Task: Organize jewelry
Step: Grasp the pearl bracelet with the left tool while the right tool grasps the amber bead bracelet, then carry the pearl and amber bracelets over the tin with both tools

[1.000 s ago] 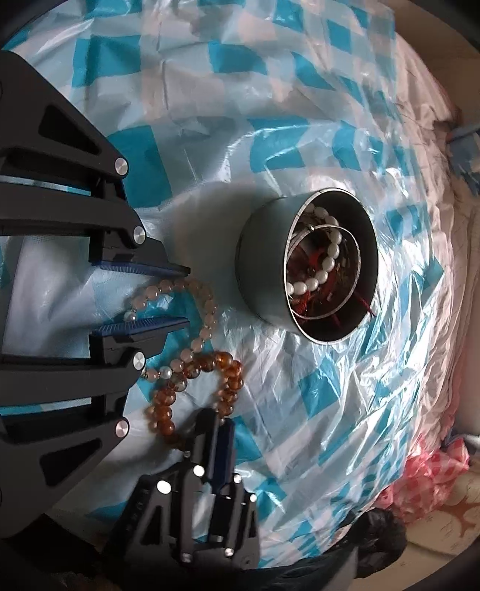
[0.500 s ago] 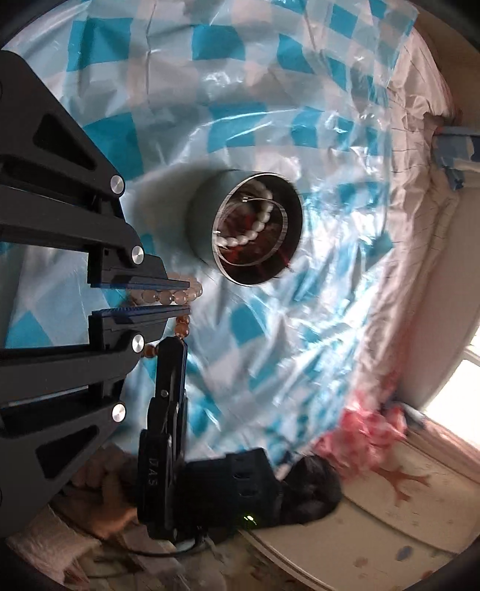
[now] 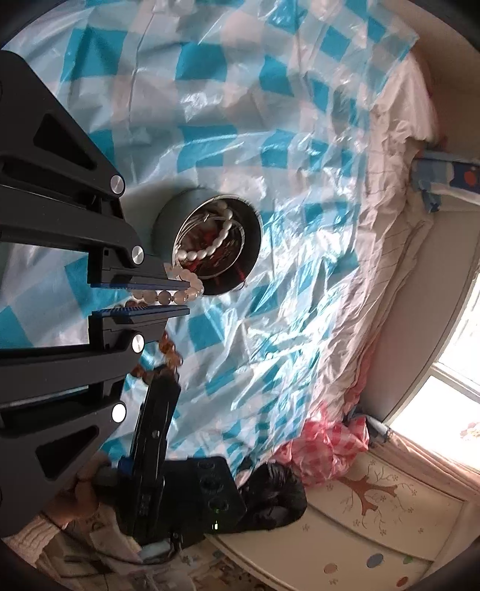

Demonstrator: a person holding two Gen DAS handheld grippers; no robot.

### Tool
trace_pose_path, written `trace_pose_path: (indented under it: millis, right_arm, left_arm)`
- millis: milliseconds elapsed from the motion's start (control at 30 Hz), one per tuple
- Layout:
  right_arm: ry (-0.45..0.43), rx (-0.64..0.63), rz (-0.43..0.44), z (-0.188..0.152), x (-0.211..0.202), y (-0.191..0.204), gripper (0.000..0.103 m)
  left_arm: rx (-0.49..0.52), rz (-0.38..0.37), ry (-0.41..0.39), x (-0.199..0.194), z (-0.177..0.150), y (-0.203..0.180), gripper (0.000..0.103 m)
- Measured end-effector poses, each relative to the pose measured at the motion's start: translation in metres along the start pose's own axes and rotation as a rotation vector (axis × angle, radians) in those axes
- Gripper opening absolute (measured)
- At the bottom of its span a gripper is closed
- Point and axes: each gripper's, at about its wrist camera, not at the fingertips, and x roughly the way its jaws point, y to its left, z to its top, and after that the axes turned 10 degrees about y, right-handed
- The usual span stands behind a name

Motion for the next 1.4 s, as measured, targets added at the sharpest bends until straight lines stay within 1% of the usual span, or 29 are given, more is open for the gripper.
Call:
trace_pose_path:
  millis: [67,167,233,433,567,700,1033,1400]
  right_arm:
    - [-0.01,-0.012,0.007,0.001,-0.001,0.003,0.013]
    - [-0.018,-0.032,-0.002,0.001,-0.002,0.007,0.013]
    - [-0.019,-0.046,-0.015,0.002,-0.001,0.009,0.013]
    - [-0.027,-0.064,-0.013,0.003,-0.001,0.012,0.013]
    - [-0.03,-0.074,-0.022,0.002,-0.001,0.014,0.013]
    - [-0.042,-0.085,-0.037,0.002,-0.003,0.015,0.013]
    - [-0.063,-0.118,-0.107,0.006,-0.003,0.019,0.013]
    - [-0.116,-0.113,-0.129,0.016,-0.008,0.015,0.013]
  left_arm:
    - [0.023,0.078,-0.016,0.0,0.001,-0.006,0.007]
    - [0.035,0.123,-0.033,0.001,0.002,-0.01,0.007]
    - [0.046,0.144,-0.041,-0.001,0.004,-0.012,0.007]
    - [0.066,0.192,-0.06,-0.003,0.005,-0.015,0.007]
    - [0.069,0.211,-0.073,-0.005,0.005,-0.016,0.007]
    - [0.063,0.215,-0.085,-0.007,0.006,-0.016,0.007]
    - [0.055,0.215,-0.096,-0.008,0.007,-0.017,0.007]
    - [-0.003,0.163,-0.135,-0.012,0.02,-0.009,0.007]
